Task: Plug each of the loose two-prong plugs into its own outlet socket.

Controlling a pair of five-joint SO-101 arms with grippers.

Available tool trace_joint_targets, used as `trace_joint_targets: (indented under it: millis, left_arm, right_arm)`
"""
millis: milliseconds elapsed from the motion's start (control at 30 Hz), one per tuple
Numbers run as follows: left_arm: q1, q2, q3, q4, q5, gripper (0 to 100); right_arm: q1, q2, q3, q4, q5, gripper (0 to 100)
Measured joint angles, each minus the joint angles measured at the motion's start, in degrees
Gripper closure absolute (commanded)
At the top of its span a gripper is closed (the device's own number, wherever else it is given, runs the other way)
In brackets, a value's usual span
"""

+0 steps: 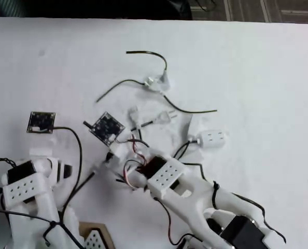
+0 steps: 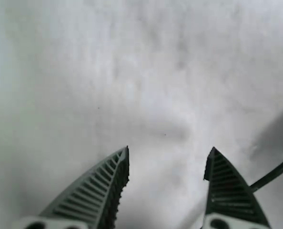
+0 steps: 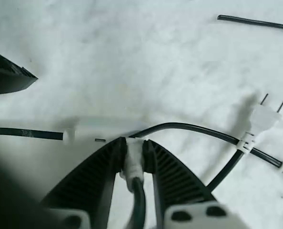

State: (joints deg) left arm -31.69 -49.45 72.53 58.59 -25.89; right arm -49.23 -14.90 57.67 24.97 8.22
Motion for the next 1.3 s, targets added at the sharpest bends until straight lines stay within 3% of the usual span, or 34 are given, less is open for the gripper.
trace_joint_targets:
  millis: [567,1000,1300]
  left_arm:
    - [0.0,0.0,0.0,0.0,0.0,74]
    - [0.0,0.0,0.0,0.0,0.0,74]
    - [0.0,0.0,0.0,0.0,0.0,74]
  right_arm:
    - [0.3,0.1,-5.5,12.8,0.0,98.1]
    - [-0.1,1.1,-4.8,5.5,0.0,98.2]
    - [-0.2,11.3,-10.8,1.7,0.0,98.2]
